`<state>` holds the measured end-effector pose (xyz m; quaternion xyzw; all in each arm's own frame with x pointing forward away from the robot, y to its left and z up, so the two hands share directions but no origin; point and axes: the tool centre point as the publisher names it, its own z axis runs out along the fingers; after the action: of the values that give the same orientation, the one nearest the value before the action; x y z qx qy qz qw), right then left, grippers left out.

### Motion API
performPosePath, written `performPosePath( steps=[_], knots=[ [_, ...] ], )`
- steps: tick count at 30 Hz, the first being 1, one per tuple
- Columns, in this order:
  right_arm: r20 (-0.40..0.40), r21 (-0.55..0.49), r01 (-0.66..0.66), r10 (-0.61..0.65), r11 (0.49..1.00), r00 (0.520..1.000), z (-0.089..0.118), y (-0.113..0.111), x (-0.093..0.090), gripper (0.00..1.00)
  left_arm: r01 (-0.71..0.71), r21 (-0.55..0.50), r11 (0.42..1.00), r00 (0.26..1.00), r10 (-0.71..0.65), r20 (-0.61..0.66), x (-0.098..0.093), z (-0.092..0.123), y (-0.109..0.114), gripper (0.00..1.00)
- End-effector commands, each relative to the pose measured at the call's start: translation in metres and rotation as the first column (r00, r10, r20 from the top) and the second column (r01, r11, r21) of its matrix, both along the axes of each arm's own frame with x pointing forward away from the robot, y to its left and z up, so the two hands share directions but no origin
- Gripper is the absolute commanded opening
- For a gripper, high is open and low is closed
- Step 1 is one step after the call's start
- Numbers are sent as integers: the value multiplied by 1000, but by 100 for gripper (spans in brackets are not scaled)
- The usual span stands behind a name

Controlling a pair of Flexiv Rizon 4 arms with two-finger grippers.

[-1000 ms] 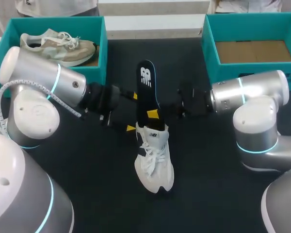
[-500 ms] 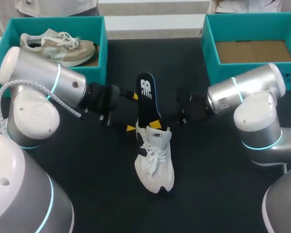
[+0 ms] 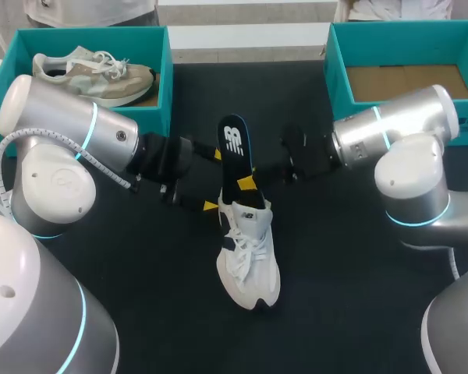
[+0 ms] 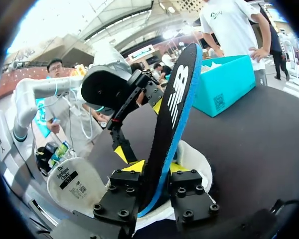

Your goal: Take the shoe out of the shoebox, open the shoe tongue, remove and reinsert the insole, then place the shoe into the shoebox

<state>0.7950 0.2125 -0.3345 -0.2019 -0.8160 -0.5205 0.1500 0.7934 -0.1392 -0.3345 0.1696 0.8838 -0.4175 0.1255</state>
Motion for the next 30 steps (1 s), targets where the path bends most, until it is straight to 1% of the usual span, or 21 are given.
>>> performPosePath(
  steps=[1,3,10,12,14,16,20,24,29,30],
  knots=[
    [-33,-25,-28,27,999,999,-8,6,7,0,0,5,1000,1000,0,0,0,0,-1,100],
    [-51,-44,-29,27,999,998,-12,4,1,0,0,5,1000,1000,0,0,0,0,-1,100],
    [-161,-95,-28,12,995,987,-30,-3,-38,0,0,5,1000,1000,0,0,0,0,-1,100],
    [-169,-92,-21,5,996,986,-31,-4,-43,0,0,5,1000,1000,0,0,0,0,-1,100],
    [-164,-94,-14,-2,995,986,-30,-4,-43,0,0,5,1000,1000,0,0,0,0,-1,100],
    [-133,-89,-1,-11,996,991,-23,-6,-38,0,0,5,1000,1000,0,0,0,0,-1,100],
    [-83,-82,-12,6,997,997,-12,-2,-22,15,0,5,1000,1000,0,0,0,0,-1,100],
    [-51,-75,-35,32,997,998,-7,3,-5,22,0,5,1000,1000,0,0,0,0,-1,100],
    [-38,-55,-50,48,997,998,-8,8,9,19,0,5,1000,1000,0,0,0,0,-1,100],
    [-41,-58,-55,52,997,998,-9,8,10,12,0,5,1000,1000,0,0,0,0,-1,100]
  ],
)
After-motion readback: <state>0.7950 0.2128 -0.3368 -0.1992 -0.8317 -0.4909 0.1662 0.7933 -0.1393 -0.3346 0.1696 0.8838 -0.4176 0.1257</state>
